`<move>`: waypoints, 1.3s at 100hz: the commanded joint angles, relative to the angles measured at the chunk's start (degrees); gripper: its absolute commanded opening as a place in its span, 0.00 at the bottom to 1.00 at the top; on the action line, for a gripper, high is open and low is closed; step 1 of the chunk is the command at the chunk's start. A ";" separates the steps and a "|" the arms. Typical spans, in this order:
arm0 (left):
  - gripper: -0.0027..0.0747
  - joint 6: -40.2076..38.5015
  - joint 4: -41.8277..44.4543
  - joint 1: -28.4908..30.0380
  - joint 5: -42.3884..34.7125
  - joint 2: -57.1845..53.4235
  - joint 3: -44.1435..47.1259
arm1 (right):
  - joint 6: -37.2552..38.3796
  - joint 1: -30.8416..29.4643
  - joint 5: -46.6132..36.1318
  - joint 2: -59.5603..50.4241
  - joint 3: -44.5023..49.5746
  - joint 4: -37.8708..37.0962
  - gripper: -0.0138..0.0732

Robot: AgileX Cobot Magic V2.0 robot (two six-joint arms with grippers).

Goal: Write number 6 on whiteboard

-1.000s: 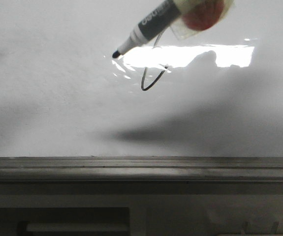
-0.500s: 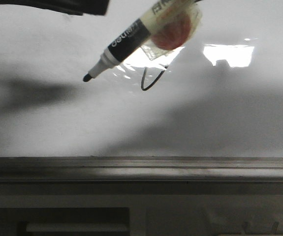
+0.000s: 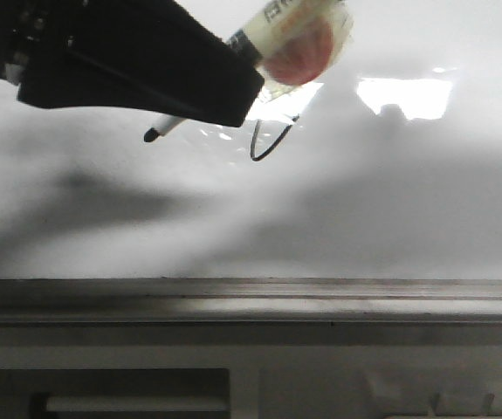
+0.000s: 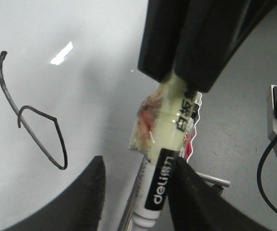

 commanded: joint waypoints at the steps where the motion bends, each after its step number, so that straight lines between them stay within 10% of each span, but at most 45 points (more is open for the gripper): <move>1: 0.26 0.22 -1.87 -0.36 -0.09 -0.87 -2.01 | -0.71 0.22 -0.62 -0.68 -1.79 2.88 0.10; 26: 0.01 0.22 -1.87 -0.36 -0.09 -0.87 -2.01 | -0.71 0.22 -0.50 -0.68 -1.79 2.88 0.16; 50: 0.01 -0.96 -1.85 -0.36 -2.53 -1.23 -2.01 | -0.71 0.03 -2.20 -0.91 -1.79 2.88 0.72; 74: 0.01 -8.37 -5.24 -0.24 -17.61 -7.77 2.76 | -0.71 -6.89 -2.32 -6.25 -0.60 2.88 0.69; 92: 0.01 -8.37 -25.80 -0.36 -28.85 -12.18 7.13 | -0.04 -8.91 -6.20 -11.88 2.09 2.88 0.69; 130: 0.01 -11.52 -29.55 -0.25 -31.60 -7.77 6.16 | 0.16 -8.91 -6.62 -12.77 2.38 3.26 0.69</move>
